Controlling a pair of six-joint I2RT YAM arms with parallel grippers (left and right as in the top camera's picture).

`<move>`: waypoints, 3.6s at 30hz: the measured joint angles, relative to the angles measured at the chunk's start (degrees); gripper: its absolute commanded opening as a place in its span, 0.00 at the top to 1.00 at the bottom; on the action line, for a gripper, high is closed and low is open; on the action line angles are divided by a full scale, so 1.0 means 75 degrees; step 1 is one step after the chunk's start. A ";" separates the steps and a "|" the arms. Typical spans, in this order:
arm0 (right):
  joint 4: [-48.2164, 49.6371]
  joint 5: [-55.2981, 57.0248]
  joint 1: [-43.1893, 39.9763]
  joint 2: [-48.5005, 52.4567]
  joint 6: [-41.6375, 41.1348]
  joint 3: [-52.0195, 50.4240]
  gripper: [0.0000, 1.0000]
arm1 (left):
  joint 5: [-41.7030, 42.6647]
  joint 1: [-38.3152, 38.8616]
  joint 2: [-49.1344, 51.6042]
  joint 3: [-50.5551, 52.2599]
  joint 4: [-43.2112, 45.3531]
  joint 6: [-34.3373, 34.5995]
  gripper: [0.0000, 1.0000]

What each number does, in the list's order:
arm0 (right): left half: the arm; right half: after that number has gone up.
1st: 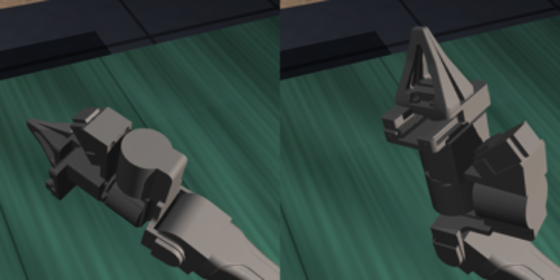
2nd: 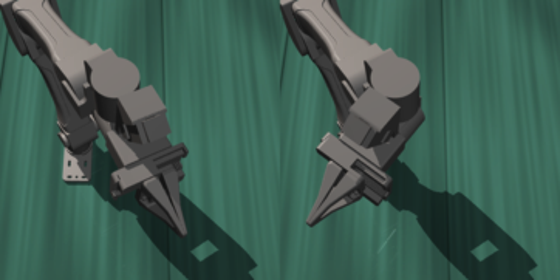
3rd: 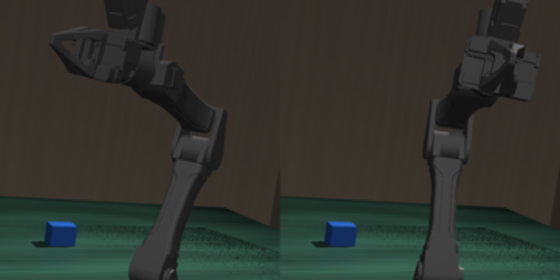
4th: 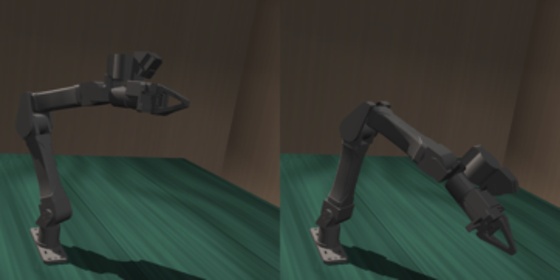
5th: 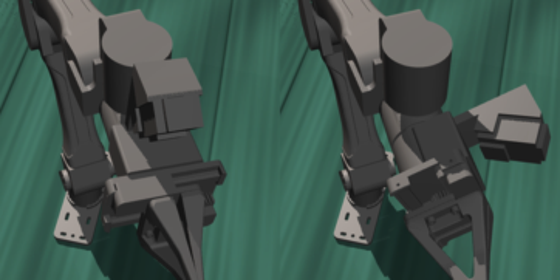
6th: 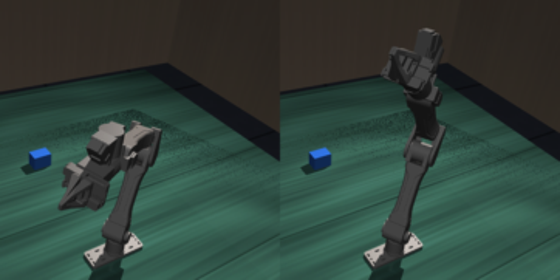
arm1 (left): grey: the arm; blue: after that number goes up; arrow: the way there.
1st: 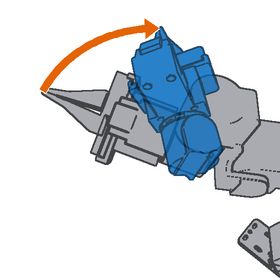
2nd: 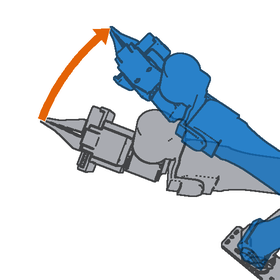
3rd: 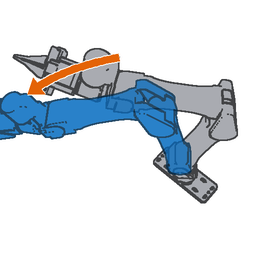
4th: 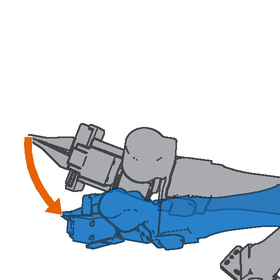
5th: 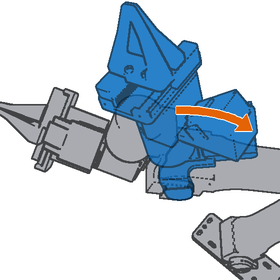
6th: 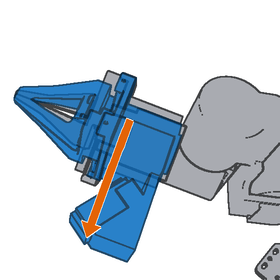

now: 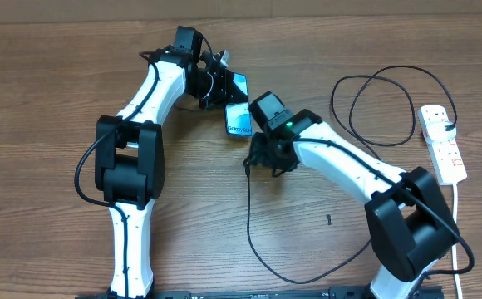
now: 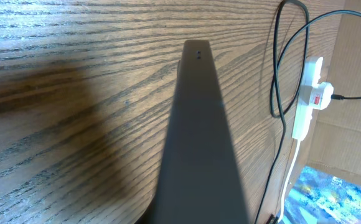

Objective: Plug charger to phone and switch on socket

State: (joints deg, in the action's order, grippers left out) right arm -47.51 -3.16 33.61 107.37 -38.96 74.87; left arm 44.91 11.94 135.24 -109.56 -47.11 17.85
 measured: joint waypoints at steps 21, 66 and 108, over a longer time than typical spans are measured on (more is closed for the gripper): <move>0.0469 0.0082 0.0597 0.0006 0.0449 -0.0300 0.65 | 0.0000 0.0000 0.0000 0.0000 -0.0006 0.0000 0.96; 0.1859 -0.0286 0.0825 0.0425 0.0994 -0.1008 0.88 | -0.0172 -0.0015 0.0000 0.0000 -0.0026 0.0000 0.96; -0.0472 0.0577 0.0458 0.0615 0.1792 0.0326 0.96 | -0.0172 -0.0058 0.0000 0.0000 -0.0052 0.0000 0.96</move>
State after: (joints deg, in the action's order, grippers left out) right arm -51.05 1.17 37.04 111.98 -25.52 77.32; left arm 43.62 11.51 135.24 -109.56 -47.51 17.85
